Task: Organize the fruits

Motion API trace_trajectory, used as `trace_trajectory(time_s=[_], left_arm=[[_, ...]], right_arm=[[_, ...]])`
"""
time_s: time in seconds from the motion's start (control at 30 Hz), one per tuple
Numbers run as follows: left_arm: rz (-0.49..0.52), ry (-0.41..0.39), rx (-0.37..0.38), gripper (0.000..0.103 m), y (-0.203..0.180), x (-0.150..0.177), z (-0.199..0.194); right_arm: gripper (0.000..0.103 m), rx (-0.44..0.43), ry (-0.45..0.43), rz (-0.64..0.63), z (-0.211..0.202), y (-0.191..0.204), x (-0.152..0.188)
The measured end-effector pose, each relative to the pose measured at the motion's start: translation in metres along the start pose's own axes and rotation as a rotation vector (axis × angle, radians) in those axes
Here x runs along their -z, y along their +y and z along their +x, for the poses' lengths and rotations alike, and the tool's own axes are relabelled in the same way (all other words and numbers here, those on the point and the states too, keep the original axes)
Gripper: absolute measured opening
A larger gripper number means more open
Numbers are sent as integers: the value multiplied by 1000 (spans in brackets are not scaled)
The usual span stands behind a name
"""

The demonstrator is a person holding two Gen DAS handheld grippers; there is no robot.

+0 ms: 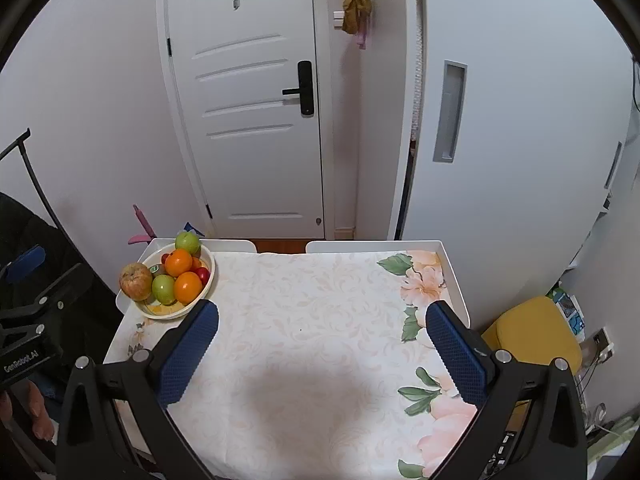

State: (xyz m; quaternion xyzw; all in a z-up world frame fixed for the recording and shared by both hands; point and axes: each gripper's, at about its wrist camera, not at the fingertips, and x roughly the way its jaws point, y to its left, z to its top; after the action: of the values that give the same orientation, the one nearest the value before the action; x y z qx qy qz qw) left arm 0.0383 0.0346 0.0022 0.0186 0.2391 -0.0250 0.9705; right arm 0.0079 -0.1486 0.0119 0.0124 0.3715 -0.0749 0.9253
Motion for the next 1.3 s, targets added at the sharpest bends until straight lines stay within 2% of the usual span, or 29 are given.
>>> trace_trajectory(time_s=[1.3], left_arm=[[-14, -5, 1, 103, -3, 0, -1]], right_arm=[[103, -2, -21, 14, 0, -3, -3]])
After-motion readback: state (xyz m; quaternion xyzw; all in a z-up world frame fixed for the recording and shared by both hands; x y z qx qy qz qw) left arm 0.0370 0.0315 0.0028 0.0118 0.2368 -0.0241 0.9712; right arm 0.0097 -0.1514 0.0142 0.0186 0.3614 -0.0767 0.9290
